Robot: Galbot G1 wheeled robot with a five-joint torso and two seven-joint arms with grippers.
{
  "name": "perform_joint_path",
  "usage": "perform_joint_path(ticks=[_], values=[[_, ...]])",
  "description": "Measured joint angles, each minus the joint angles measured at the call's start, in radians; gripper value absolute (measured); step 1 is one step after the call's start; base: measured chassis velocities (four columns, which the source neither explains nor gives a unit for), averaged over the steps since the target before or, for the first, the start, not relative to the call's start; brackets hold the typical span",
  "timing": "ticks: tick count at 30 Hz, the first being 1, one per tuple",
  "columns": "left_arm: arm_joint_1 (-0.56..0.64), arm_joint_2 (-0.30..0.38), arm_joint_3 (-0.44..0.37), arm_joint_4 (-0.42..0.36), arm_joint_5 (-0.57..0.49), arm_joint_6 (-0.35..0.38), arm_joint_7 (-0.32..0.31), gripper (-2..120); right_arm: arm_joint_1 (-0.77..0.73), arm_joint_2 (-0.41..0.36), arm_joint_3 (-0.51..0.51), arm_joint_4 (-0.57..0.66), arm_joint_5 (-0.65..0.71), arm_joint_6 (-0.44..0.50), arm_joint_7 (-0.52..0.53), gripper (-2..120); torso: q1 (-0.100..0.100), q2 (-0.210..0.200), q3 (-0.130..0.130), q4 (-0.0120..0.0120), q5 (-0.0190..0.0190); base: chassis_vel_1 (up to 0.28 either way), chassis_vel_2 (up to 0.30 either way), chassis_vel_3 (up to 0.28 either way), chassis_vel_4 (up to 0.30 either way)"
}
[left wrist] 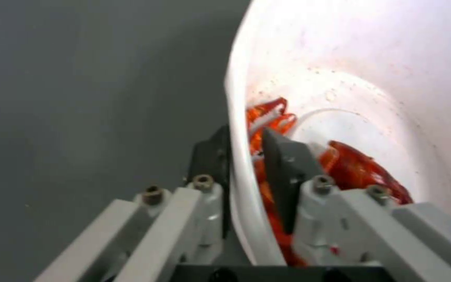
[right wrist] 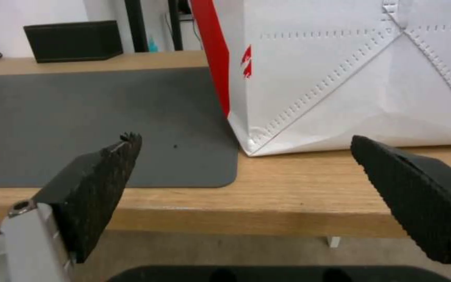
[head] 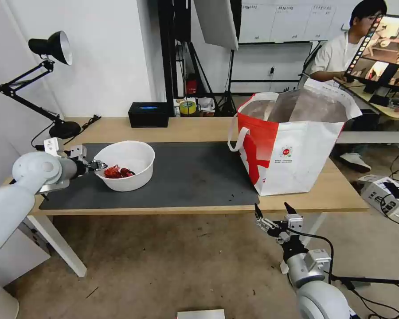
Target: Pick up the trash from the table and place it into the takeout bag.
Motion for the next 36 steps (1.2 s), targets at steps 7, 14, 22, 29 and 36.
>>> perform_joint_path(ticks=[7,14,22,29,36], values=[[0.018,-0.004,-0.037,-0.043,-0.033,-0.003,0.004,0,0.000,0.000,0.000,0.000,0.000,0.000,0.000,100,0.000,0.000,0.000,0.0000,-0.0001,0.000,0.000,0.000,0.000],[-0.031,0.009,-0.047,-0.068,-0.056,-0.015,0.023,0,0.000,0.000,0.000,0.000,0.000,0.000,0.000,100,0.000,0.000,0.000,0.0001,0.0000,0.000,0.000,0.000,0.000],[-0.167,-0.003,0.016,-0.128,-0.114,-0.024,-0.010,0,0.000,0.000,0.000,0.000,0.000,0.000,0.000,100,0.000,0.000,0.000,0.0001,0.0001,0.000,0.000,0.000,0.000],[-0.320,-0.058,0.117,-0.157,-0.167,-0.049,-0.056,0,0.000,0.000,0.000,0.000,0.000,0.000,0.000,100,0.000,0.000,0.000,0.0000,0.0002,0.000,0.000,0.000,0.000],[-0.594,-0.205,0.317,-0.082,-0.243,-0.099,-0.140,0,0.000,0.000,0.000,0.000,0.000,0.000,0.000,100,0.000,0.000,0.000,-0.0002,0.0006,0.000,0.000,0.000,0.000]])
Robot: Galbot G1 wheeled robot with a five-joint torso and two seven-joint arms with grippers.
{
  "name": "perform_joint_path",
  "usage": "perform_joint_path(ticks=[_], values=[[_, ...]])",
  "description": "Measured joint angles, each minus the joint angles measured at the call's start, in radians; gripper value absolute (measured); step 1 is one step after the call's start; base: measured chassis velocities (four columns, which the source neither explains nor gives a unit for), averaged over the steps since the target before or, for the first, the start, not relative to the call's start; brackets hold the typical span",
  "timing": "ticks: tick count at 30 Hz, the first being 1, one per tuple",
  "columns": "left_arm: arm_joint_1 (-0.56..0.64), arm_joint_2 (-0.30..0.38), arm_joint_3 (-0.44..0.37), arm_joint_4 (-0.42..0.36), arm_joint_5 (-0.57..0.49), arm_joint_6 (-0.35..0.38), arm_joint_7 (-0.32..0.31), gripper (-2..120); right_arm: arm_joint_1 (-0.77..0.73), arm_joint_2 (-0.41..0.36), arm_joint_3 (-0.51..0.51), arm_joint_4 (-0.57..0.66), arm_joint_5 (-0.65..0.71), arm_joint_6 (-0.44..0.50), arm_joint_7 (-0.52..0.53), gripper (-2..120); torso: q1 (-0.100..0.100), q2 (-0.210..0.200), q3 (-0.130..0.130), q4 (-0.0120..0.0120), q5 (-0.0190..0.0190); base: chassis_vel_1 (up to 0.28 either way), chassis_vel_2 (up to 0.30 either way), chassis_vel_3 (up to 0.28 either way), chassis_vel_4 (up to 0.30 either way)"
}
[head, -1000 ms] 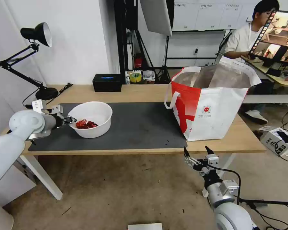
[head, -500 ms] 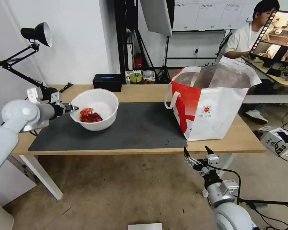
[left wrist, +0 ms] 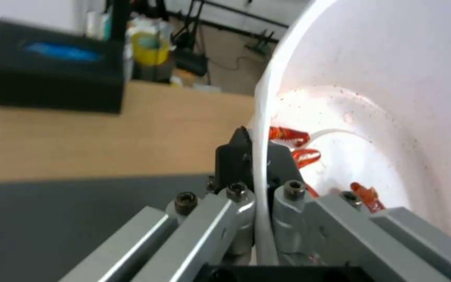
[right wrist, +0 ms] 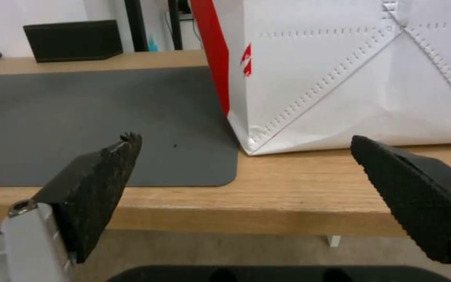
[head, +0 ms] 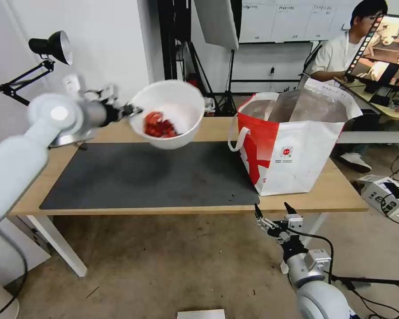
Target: Pick up the trash from the table and place it into the takeout bag.
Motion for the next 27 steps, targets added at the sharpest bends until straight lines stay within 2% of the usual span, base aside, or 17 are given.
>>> perform_joint_path(ticks=[1,4,8,11,12,14,15,16,18,19,20,22,24,25,27], values=[[0.000,0.000,0.000,0.000,0.000,0.000,0.000,0,0.000,0.000,0.000,0.000,0.000,0.000,0.000,100,0.000,0.000,0.000,0.0000,0.0000,0.000,0.000,0.000,0.000],[-0.098,-0.091,0.054,0.061,-0.006,-0.017,-0.005,0,0.000,0.000,0.000,0.000,0.000,0.000,0.000,100,0.000,0.000,0.000,-0.0001,-0.0002,0.000,0.000,0.000,0.000],[-0.139,-0.138,0.085,0.090,-0.008,-0.033,-0.006,0,0.000,0.000,0.000,0.000,0.000,0.000,0.000,100,0.000,0.000,0.000,0.0001,-0.0002,0.000,0.000,0.000,0.000],[-0.193,-0.256,0.130,0.153,-0.006,-0.053,-0.008,0,0.000,0.000,0.000,0.000,0.000,0.000,0.000,100,0.000,0.000,0.000,0.0003,-0.0004,0.000,0.000,0.000,0.000],[-0.193,-0.256,0.130,0.153,-0.006,-0.053,-0.008,0,0.000,0.000,0.000,0.000,0.000,0.000,0.000,100,0.000,0.000,0.000,0.0003,-0.0004,0.000,0.000,0.000,0.000],[-0.219,-0.336,0.158,0.210,0.007,-0.071,-0.018,0,0.000,0.000,0.000,0.000,0.000,0.000,0.000,100,0.000,0.000,0.000,0.0000,-0.0001,0.000,0.000,0.000,0.000],[-0.219,-0.336,0.158,0.210,0.007,-0.071,-0.018,0,0.000,0.000,0.000,0.000,0.000,0.000,0.000,100,0.000,0.000,0.000,0.0000,-0.0001,0.000,0.000,0.000,0.000],[-0.230,-0.383,0.167,0.249,0.021,-0.079,-0.023,0,0.000,0.000,0.000,0.000,0.000,0.000,0.000,100,0.000,0.000,0.000,0.0000,-0.0002,0.000,0.000,0.000,0.000],[-0.249,-0.466,0.183,0.321,0.044,-0.125,-0.024,0,0.000,0.000,0.000,0.000,0.000,0.000,0.000,100,0.000,0.000,0.000,0.0002,-0.0004,0.000,0.000,0.000,0.000],[-0.249,-0.466,0.183,0.321,0.044,-0.125,-0.024,0,0.000,0.000,0.000,0.000,0.000,0.000,0.000,100,0.000,0.000,0.000,0.0002,-0.0004,0.000,0.000,0.000,0.000],[-0.258,-0.512,0.192,0.358,0.062,-0.153,-0.027,0,0.000,0.000,0.000,0.000,0.000,0.000,0.000,100,0.000,0.000,0.000,0.0000,-0.0003,0.000,0.000,0.000,0.000],[-0.260,-0.529,0.196,0.371,0.072,-0.165,-0.029,0,0.000,0.000,0.000,0.000,0.000,0.000,0.000,100,0.000,0.000,0.000,-0.0001,-0.0001,0.000,0.000,0.000,0.000],[-0.262,-0.593,0.214,0.420,0.125,-0.219,-0.038,0,0.000,0.000,0.000,0.000,0.000,0.000,0.000,100,0.000,0.000,0.000,-0.0002,-0.0002,0.000,0.000,0.000,0.000],[-0.262,-0.593,0.214,0.420,0.125,-0.219,-0.038,0,0.000,0.000,0.000,0.000,0.000,0.000,0.000,100,0.000,0.000,0.000,-0.0002,-0.0002,0.000,0.000,0.000,0.000],[-0.247,-0.621,0.236,0.436,0.184,-0.271,-0.039,0,0.000,0.000,0.000,0.000,0.000,0.000,0.000,100,0.000,0.000,0.000,0.0000,-0.0004,0.000,0.000,0.000,0.000]])
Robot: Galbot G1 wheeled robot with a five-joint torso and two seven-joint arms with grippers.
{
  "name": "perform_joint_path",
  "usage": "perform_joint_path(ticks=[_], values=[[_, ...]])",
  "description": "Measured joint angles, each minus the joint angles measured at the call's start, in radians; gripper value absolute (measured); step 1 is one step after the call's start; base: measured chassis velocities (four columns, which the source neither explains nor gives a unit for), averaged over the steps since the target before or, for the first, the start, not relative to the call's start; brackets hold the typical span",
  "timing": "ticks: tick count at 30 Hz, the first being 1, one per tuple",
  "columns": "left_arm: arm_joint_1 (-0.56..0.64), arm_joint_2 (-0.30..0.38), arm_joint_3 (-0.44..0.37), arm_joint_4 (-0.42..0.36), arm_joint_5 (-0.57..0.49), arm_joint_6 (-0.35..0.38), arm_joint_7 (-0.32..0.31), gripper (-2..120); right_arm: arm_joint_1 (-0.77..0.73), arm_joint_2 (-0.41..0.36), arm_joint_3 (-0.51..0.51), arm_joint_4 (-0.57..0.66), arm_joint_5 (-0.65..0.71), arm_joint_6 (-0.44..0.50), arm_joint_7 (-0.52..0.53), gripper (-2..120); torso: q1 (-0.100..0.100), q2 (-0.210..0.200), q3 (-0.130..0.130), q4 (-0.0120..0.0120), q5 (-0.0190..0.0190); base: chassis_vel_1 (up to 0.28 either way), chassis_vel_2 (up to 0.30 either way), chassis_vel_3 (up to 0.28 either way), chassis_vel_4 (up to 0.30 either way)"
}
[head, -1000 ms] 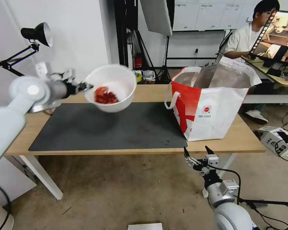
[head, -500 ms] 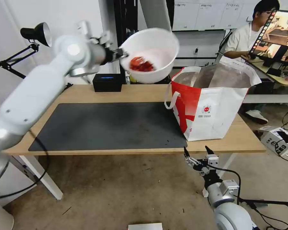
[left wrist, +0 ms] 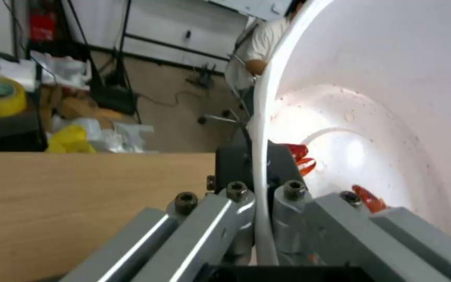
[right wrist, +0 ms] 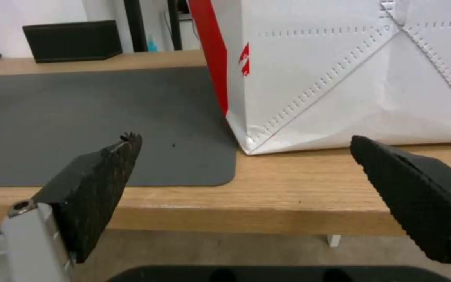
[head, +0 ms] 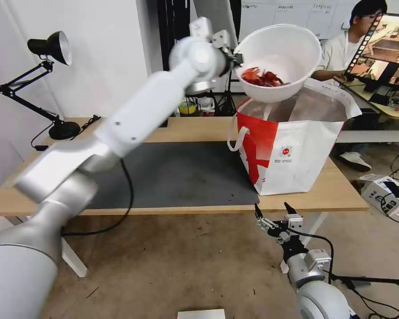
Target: Pick up the trash from the table and place it into the takeout bag.
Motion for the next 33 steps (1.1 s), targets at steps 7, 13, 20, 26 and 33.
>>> perform_joint_path(ticks=[7,13,20,26,33], values=[[0.039,-0.003,0.077,-0.006,0.147,-0.103,0.002,0,0.000,0.000,0.000,0.000,0.000,0.000,0.000,100,0.000,0.000,0.000,0.0002,-0.0002,0.000,0.000,0.000,0.000],[0.061,0.011,0.139,-0.009,0.270,-0.156,0.006,0,0.000,0.000,0.000,0.000,0.000,0.000,0.000,100,0.000,0.000,0.000,0.0003,-0.0003,0.000,0.000,0.000,0.000],[0.062,0.034,0.172,-0.040,0.317,-0.169,0.032,0,0.000,0.000,0.000,0.000,0.000,0.000,0.000,100,0.000,0.000,0.000,0.0002,-0.0003,0.000,0.000,0.000,0.000],[0.060,0.075,0.224,-0.100,0.380,-0.168,0.117,0,0.000,0.000,0.000,0.000,0.000,0.000,0.000,100,0.000,0.000,0.000,0.0003,-0.0004,0.000,0.000,0.000,0.000],[0.058,0.096,0.242,-0.142,0.355,-0.123,0.183,0,0.000,0.000,0.000,0.000,0.000,0.000,0.000,100,0.000,0.000,0.000,0.0003,-0.0004,0.000,0.000,0.000,0.000]])
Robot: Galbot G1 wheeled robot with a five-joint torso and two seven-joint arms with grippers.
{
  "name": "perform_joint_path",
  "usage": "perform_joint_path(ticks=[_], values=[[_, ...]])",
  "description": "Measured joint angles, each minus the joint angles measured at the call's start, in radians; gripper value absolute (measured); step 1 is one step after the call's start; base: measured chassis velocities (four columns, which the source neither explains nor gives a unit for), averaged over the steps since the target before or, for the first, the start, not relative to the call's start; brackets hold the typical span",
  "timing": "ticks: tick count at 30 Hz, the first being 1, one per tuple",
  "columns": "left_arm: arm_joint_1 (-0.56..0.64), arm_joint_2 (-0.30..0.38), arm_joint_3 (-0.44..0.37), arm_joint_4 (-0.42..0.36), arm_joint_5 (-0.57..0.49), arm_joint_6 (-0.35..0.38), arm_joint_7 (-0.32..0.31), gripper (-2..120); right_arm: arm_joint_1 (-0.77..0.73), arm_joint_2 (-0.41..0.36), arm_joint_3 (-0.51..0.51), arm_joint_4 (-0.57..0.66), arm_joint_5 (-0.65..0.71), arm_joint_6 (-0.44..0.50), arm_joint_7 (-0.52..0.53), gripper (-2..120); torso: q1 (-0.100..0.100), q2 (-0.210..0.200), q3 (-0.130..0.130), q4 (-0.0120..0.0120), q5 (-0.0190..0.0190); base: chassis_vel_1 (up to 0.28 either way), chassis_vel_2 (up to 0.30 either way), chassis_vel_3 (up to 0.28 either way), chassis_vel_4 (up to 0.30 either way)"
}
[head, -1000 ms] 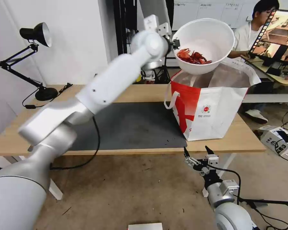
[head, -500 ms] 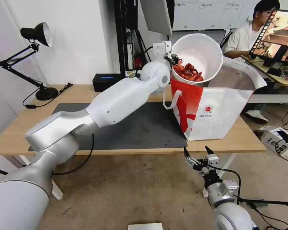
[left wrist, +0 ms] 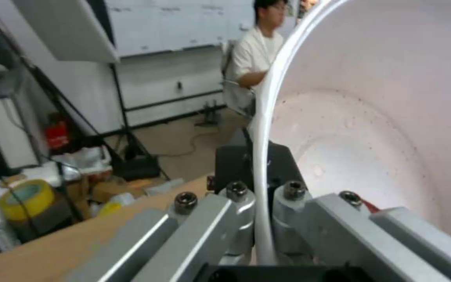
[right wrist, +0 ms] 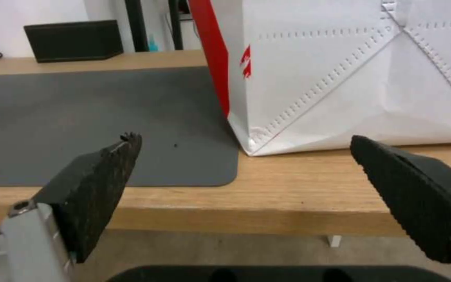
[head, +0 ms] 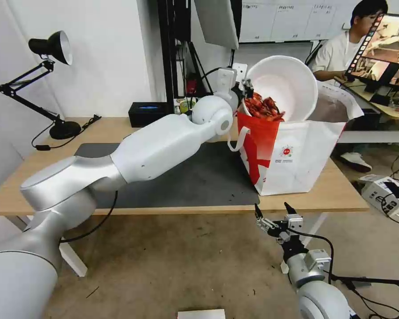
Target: Pick up the trash from the table and place it into the takeout bag.
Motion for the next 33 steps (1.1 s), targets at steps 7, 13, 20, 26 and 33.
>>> perform_joint_path(ticks=[7,13,20,26,33], values=[[-0.013,0.000,-0.017,-0.018,-0.181,0.137,0.013,0,0.000,0.000,0.000,0.000,0.000,0.000,0.000,100,0.000,0.000,0.000,-0.0003,0.0001,0.000,0.000,0.000,0.000],[-0.025,0.007,-0.044,-0.007,-0.284,0.279,0.045,14,0.000,0.000,0.000,0.000,0.000,0.000,0.000,100,0.000,0.000,0.000,-0.0002,0.0001,0.000,0.000,0.000,0.000],[-0.029,0.029,-0.047,-0.014,-0.320,0.302,0.050,40,0.000,0.000,0.000,0.000,0.000,0.000,0.000,100,0.000,0.000,0.000,-0.0002,0.0000,0.000,0.000,0.000,0.000],[-0.009,0.077,-0.071,-0.056,-0.310,0.244,0.085,64,0.000,0.000,0.000,0.000,0.000,0.000,0.000,100,0.000,0.000,0.000,0.0000,0.0000,0.000,0.000,0.000,0.000],[0.017,0.153,-0.086,-0.129,-0.264,0.100,0.143,89,0.000,0.000,0.000,0.000,0.000,0.000,0.000,100,0.000,0.000,0.000,0.0000,-0.0001,0.000,0.000,0.000,0.000]])
